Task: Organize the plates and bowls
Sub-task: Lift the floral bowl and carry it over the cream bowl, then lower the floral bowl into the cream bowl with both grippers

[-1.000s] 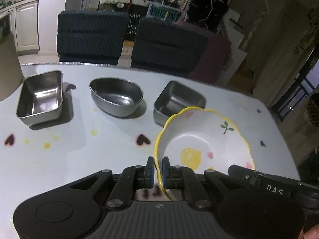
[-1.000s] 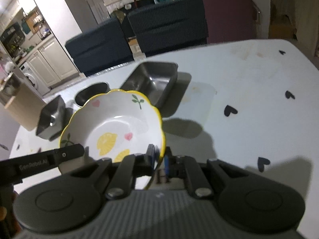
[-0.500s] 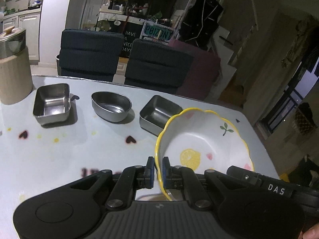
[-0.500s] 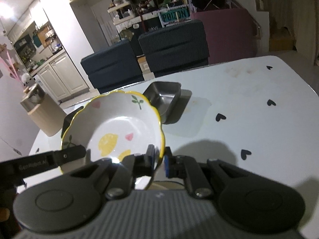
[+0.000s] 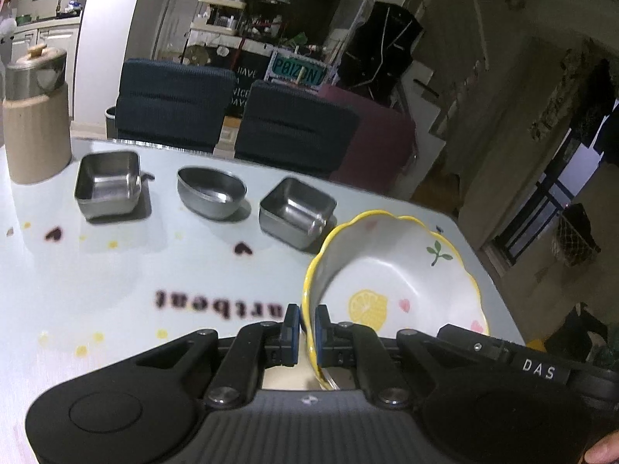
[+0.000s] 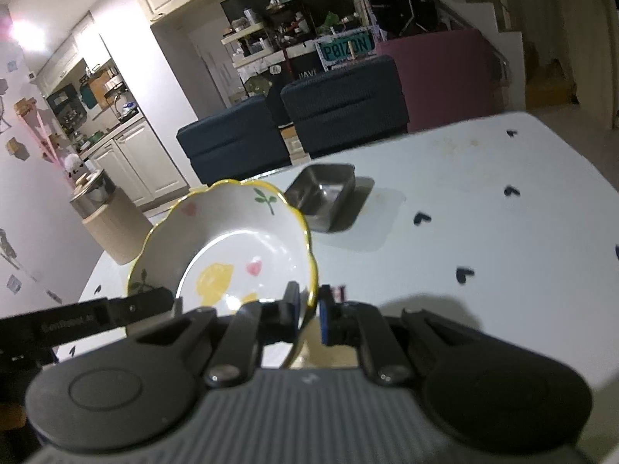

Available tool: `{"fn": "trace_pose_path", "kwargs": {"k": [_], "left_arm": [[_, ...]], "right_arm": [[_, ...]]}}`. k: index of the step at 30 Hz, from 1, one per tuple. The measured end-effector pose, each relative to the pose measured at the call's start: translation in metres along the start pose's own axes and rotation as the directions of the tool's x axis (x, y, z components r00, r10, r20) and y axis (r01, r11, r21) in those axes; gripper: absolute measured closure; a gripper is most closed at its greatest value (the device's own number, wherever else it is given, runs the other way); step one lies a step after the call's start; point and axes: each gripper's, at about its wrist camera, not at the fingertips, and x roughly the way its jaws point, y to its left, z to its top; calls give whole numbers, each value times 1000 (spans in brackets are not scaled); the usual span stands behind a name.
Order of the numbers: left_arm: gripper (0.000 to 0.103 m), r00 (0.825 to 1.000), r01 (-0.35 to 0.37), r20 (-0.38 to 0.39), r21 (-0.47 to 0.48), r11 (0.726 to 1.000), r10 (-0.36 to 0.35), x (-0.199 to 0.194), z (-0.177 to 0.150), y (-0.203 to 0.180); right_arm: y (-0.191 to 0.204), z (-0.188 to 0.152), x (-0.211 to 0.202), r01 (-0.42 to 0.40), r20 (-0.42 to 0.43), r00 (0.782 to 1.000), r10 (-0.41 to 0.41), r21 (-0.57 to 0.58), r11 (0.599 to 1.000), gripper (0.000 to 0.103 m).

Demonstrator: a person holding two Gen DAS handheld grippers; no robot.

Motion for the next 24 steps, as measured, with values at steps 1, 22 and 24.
{"fn": "trace_pose_path", "kwargs": {"k": [1, 22, 24], "left_arm": [[95, 1000, -2, -7, 3, 1000, 2, 1, -4, 0], [96, 984, -36, -177, -65, 997, 24, 40, -46, 26], [96, 983, -40, -184, -63, 997, 28, 43, -46, 27]], "right_arm": [[2, 0, 0, 1, -9, 1000, -1, 5, 1000, 91], [14, -19, 48, 125, -211, 966, -151, -134, 983, 91], [15, -20, 53, 131, -224, 961, -161, -144, 981, 91]]}}
